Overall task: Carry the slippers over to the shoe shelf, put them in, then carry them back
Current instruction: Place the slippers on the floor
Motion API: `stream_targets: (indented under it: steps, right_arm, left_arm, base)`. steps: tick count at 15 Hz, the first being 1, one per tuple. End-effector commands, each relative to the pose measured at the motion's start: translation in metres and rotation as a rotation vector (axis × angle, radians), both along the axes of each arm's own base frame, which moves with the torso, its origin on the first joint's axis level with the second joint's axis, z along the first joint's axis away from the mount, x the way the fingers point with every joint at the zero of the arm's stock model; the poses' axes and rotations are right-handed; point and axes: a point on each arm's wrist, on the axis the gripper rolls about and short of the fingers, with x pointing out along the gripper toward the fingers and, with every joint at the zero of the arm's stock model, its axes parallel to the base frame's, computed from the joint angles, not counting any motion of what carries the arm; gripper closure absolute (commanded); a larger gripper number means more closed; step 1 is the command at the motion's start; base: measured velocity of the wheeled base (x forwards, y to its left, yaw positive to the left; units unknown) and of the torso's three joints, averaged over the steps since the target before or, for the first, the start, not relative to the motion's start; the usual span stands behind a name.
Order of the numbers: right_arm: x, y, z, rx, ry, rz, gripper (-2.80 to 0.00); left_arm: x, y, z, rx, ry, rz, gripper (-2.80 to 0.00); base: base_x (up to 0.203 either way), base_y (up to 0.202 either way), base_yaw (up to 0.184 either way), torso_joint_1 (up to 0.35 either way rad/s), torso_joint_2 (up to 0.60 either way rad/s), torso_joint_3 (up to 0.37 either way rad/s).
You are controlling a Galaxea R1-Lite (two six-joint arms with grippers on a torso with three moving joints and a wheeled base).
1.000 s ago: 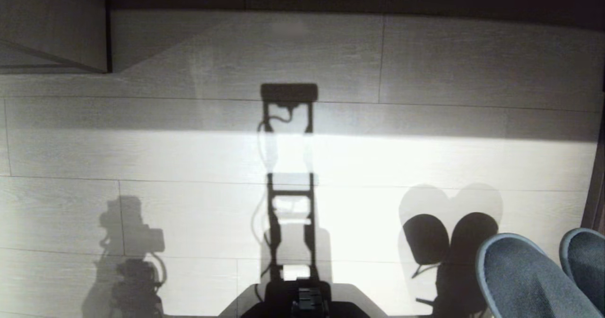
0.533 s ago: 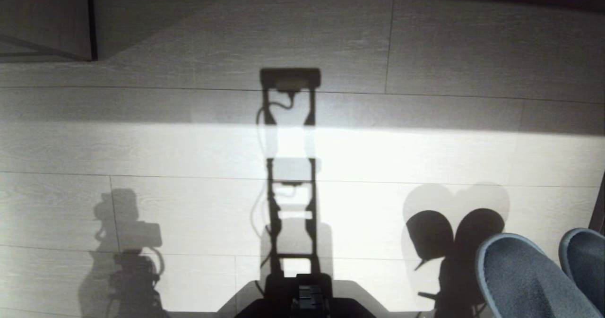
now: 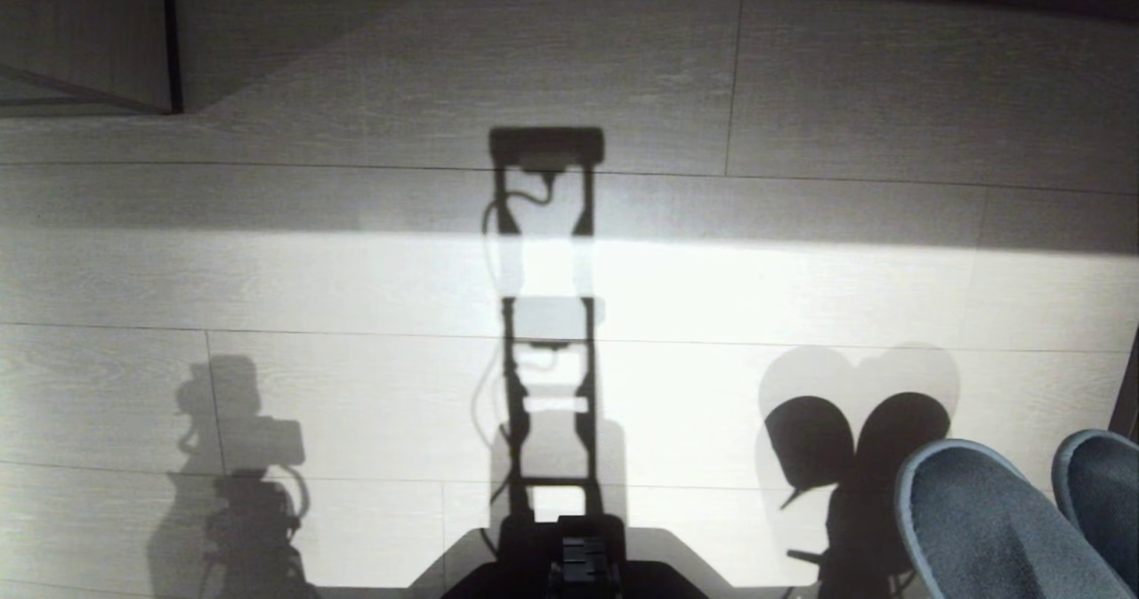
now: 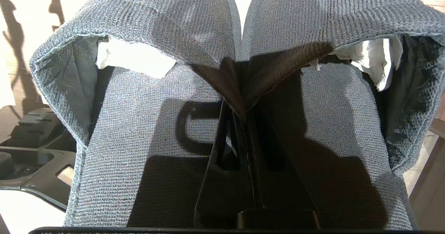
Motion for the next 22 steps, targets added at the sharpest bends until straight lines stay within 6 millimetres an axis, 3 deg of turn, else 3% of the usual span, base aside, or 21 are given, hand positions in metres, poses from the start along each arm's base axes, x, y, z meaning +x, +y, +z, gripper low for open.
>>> stream_targets:
  steps: [1,4,7,9,12,16,18,22]
  right_arm:
    - [0.0,0.0,0.0,-0.001,0.0,0.0,0.0]
    - [-0.001,0.0,0.004,-0.023,-0.007,0.0,0.0]
    - [0.0,0.0,0.043,-0.049,-0.024,0.015,0.0]
    - [0.014,0.001,0.075,-0.052,0.012,0.016,0.0]
    - [0.055,0.001,0.114,-0.061,0.072,-0.007,0.0]
    - [0.112,0.0,0.145,-0.073,0.063,-0.065,0.0]
    - [0.159,0.0,0.151,-0.072,0.012,-0.081,0.0]
    - [0.238,0.0,0.171,-0.062,-0.249,-0.103,0.0]
  left_arm:
    - [0.0,0.0,0.0,0.0,-0.001,0.001,0.0]
    - [0.0,0.0,0.0,0.0,-0.001,0.001,0.0]
    - [0.0,0.0,0.0,0.0,0.0,0.001,0.0]
    - [0.0,0.0,0.0,0.0,-0.001,0.001,0.0]
    - [0.0,0.0,0.0,0.0,-0.001,0.001,0.0]
    - [0.0,0.0,0.0,0.0,-0.001,0.001,0.0]
    - [0.0,0.0,0.0,0.0,-0.001,0.001,0.0]
    - [0.0,0.0,0.0,0.0,-0.001,0.001,0.0]
  base:
    - [0.0,0.0,0.0,0.0,0.0,0.0]
    - [0.0,0.0,0.0,0.0,0.0,0.0]
    - [0.0,0.0,0.0,0.0,0.0,0.0]
    - [0.0,0.0,0.0,0.0,0.0,0.0]
    - [0.0,0.0,0.0,0.0,0.0,0.0]
    - [0.0,0.0,0.0,0.0,0.0,0.0]
    - [0.0,0.0,0.0,0.0,0.0,0.0]
    - [0.0,0.0,0.0,0.0,0.0,0.0]
